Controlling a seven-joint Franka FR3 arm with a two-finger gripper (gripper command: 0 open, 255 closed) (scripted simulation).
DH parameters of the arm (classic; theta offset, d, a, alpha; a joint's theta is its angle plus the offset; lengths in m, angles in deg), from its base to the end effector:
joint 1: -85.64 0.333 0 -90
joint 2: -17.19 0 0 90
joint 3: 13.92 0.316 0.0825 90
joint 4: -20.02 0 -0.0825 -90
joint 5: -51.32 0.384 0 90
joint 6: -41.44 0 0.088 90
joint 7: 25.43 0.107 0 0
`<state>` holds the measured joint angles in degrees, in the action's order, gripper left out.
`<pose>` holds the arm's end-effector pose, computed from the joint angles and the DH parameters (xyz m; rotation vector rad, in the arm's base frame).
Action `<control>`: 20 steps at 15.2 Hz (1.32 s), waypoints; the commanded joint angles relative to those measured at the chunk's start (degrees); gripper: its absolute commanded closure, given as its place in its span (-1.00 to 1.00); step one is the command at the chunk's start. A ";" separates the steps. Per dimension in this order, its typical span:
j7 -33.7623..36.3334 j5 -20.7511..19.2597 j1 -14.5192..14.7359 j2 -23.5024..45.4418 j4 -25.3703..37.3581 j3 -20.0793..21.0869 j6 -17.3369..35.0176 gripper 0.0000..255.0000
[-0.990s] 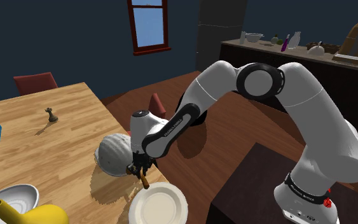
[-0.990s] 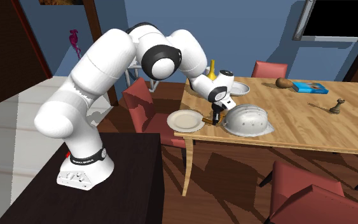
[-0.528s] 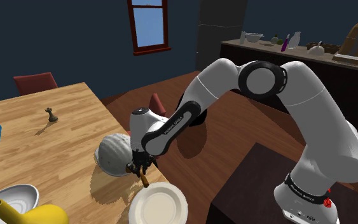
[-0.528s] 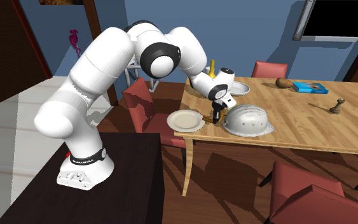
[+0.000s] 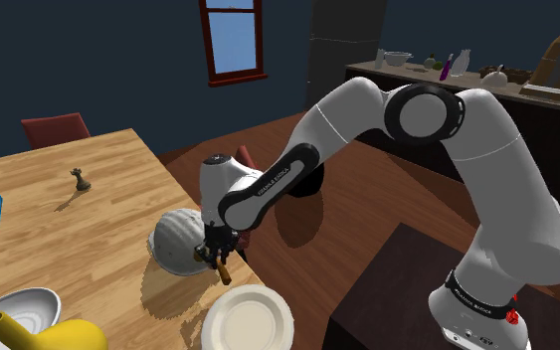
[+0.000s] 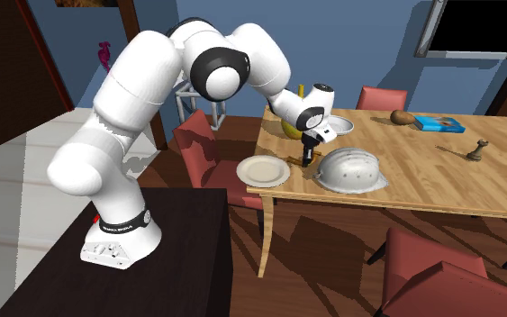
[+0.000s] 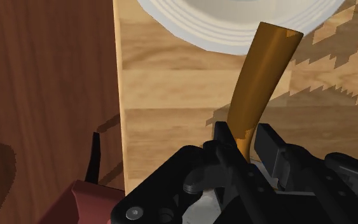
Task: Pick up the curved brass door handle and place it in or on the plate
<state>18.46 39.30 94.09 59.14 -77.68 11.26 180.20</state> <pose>0.5827 0.3484 0.2039 -2.9829 0.1985 0.0610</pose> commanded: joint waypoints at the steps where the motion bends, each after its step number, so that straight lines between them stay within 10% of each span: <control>1: -0.20 0.39 -0.43 -1.13 -0.28 0.40 -0.87 1.00; 16: 9.09 4.14 0.58 -19.57 -31.84 6.66 13.99 1.00; 20: 10.32 1.99 2.18 -16.72 -31.54 4.65 16.41 1.00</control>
<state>28.36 41.81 95.83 41.82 -109.05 16.38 195.81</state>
